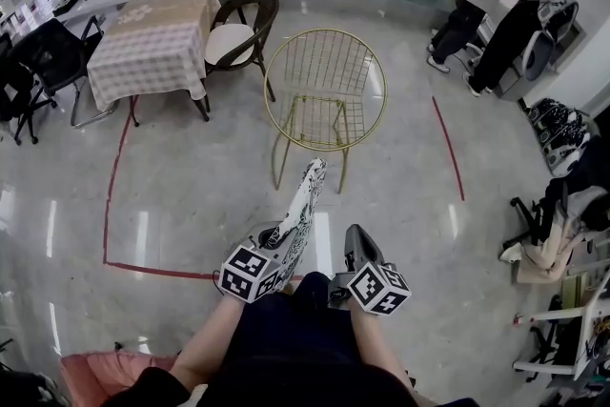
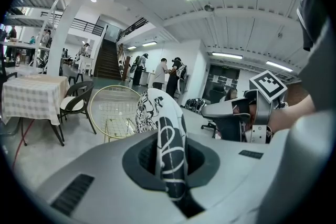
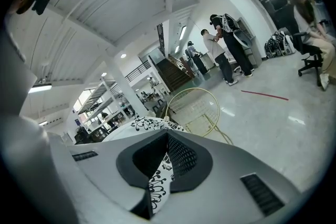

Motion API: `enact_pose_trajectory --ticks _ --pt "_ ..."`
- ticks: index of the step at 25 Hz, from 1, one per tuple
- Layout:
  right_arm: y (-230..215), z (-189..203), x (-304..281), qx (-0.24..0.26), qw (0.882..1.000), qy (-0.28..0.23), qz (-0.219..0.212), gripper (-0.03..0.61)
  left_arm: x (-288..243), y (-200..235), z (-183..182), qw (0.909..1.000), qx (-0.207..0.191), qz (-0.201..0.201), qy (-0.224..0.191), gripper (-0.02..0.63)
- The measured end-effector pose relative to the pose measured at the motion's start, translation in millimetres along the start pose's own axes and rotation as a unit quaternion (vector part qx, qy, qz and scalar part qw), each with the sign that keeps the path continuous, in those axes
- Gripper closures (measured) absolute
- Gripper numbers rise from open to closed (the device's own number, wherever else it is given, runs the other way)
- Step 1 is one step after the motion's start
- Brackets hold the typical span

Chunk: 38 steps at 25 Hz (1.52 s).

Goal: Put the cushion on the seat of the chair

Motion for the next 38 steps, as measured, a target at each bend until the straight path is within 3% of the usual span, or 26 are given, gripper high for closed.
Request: enact_pose_trajectory --ticks 16,38 --pt "-12 -2 -23 -0.008 1.000 0.020 -0.002 0.555 -18 12 -7 1.0000 0.002 -0.003 0.007 0.589" --pt "-59 -70 -167 -0.014 0.998 0.065 -0.003 0.555 -138 95 -74 0.9990 0.005 0.004 0.043 0.589"
Point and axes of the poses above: the fingertips, and each gripper's own axes: x backward along the fingers, y to its left, z out of its underside, the point moved 5 cm from there along x, backward along the fingers, and after that the axes turned 2 degrees about z, right-handed, at the moved point
